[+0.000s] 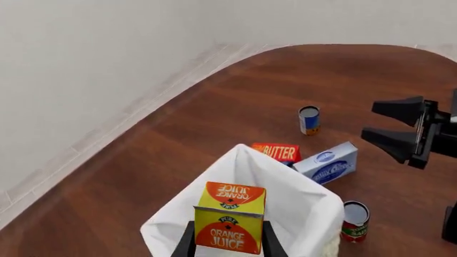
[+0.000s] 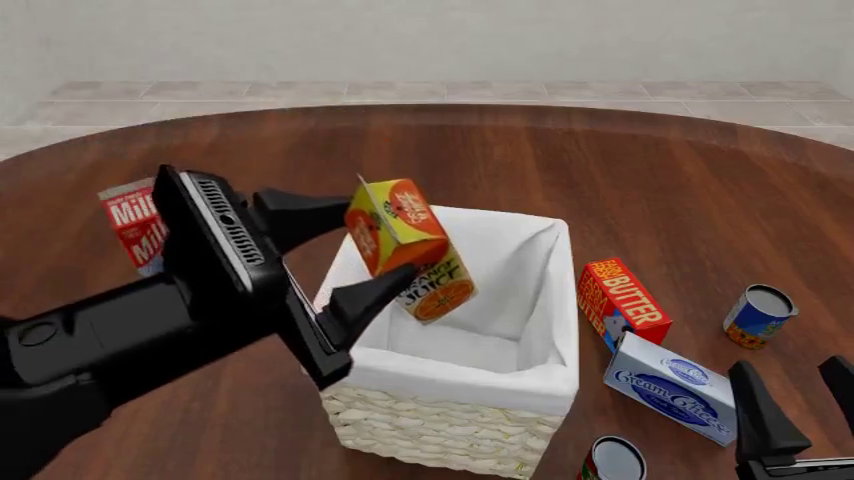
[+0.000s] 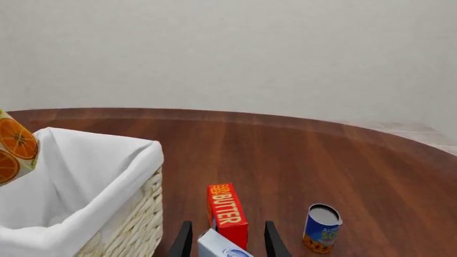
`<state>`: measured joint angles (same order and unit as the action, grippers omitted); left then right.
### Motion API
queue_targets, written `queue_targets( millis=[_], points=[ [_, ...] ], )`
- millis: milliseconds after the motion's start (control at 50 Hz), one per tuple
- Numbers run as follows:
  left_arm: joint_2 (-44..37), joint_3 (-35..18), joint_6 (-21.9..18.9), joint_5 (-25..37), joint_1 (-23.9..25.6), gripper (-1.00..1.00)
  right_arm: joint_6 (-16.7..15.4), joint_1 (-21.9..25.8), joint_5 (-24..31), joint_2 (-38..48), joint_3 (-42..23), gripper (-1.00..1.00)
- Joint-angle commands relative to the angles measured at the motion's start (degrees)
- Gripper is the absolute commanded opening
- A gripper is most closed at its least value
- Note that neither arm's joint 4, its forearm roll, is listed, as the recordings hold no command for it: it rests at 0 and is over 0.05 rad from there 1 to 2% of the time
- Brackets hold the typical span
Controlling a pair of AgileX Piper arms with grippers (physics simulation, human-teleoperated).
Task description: Pick up the orange juice, and put it in the basket.
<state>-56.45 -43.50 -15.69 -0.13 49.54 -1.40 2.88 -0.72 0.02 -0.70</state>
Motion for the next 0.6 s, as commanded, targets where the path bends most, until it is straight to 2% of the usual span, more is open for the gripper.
queue_targets(
  millis=[20,600],
  points=[
    [-1.55,-0.60,-1.81,0.23,-0.22,-1.00,0.01,0.11,-0.05,0.00,0.05,1.00],
    [-7.84,-1.38,-0.77,2.58,-0.95,-1.00,0.03,0.40,0.00,0.00,-0.06,1.00]
  ],
)
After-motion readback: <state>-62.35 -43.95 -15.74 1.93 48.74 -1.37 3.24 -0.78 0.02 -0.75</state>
